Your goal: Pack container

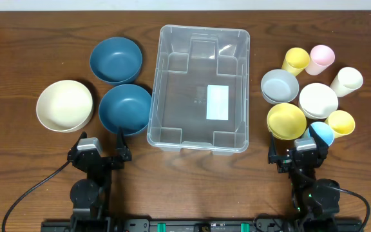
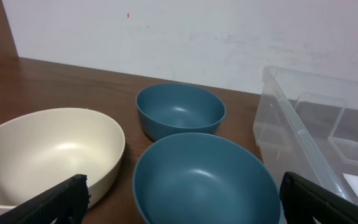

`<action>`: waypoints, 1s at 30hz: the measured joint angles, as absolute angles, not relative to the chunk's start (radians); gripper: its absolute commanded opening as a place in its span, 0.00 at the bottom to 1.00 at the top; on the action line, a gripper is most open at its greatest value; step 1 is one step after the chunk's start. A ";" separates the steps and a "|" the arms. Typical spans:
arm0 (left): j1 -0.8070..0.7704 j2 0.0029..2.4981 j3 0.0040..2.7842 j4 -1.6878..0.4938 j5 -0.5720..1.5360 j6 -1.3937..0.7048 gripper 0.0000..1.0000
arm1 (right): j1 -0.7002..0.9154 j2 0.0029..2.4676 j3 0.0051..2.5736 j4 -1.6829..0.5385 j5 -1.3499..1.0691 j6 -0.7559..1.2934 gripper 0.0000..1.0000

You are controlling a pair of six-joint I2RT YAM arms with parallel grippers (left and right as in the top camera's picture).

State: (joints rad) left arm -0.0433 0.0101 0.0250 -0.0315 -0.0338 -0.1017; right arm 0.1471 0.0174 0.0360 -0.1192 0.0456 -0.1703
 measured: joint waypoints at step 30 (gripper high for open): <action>-0.043 0.223 0.419 -0.332 -0.162 -0.154 0.98 | 0.147 0.018 0.035 -0.120 0.046 -0.171 0.99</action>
State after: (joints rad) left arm -0.0429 0.2230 0.4194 -0.3325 -0.1616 -0.1539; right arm 0.1471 0.0177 0.0353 -0.1204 0.0456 -0.1711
